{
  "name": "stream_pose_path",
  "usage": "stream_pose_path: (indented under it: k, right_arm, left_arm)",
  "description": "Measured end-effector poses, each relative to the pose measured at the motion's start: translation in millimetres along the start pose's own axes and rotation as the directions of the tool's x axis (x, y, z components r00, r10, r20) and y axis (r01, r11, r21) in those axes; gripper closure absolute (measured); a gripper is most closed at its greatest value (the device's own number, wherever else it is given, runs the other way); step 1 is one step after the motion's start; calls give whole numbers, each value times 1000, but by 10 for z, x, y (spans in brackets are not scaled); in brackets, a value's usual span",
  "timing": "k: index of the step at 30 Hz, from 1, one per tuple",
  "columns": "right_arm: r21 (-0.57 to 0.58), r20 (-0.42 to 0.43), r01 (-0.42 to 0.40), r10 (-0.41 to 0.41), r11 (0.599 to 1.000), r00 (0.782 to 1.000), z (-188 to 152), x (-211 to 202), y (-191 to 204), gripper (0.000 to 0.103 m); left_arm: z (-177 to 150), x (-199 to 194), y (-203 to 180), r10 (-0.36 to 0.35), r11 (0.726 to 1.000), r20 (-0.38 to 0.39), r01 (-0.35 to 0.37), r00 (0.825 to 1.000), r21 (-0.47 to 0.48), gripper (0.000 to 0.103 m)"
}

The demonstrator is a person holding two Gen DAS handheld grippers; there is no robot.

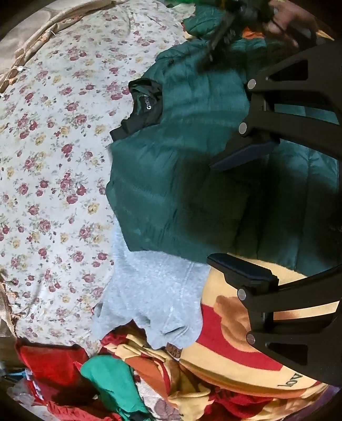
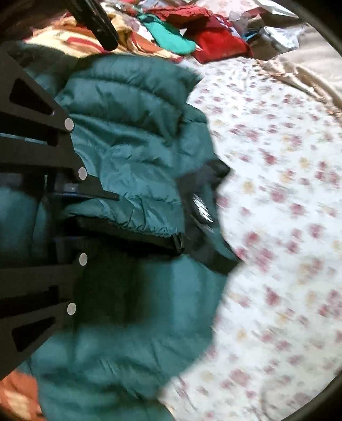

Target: Fold large clothes

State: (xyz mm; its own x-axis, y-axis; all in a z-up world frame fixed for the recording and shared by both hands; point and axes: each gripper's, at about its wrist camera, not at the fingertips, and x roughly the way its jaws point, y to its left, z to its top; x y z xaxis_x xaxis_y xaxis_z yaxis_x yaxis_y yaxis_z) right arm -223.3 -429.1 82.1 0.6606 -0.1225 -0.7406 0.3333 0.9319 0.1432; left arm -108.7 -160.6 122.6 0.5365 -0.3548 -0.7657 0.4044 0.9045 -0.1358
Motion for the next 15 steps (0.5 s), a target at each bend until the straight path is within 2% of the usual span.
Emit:
stream_pose_path:
  k: [4, 8, 10, 13, 14, 15]
  right_arm:
    - [61, 58, 95, -99, 994, 993, 8, -254, -410, 84]
    - [97, 12, 226, -229, 969, 973, -93, -133, -773, 84]
    - [101, -28, 254, -252, 962, 967, -147, 35, -873, 84]
    - [126, -35, 217, -215, 968, 976, -163, 69, -951, 83]
    - [135, -28, 221, -219, 966, 975, -159, 8, -962, 71]
    - [145, -17, 236, -236, 961, 972, -153, -69, -963, 54]
  left_arm:
    - [-16, 56, 27, 1, 1000, -12, -1, 1000, -11, 37]
    - [-66, 149, -35, 7, 1000, -38, -7, 999, -3, 37]
    - [-76, 178, -93, 12, 1000, -37, -11, 999, 11, 37]
    - [-50, 220, -175, 20, 999, -31, -19, 999, 30, 37]
    - [-32, 231, -197, 19, 999, -28, -19, 999, 32, 37]
    - [-13, 240, -217, 17, 999, -24, -16, 1000, 31, 37]
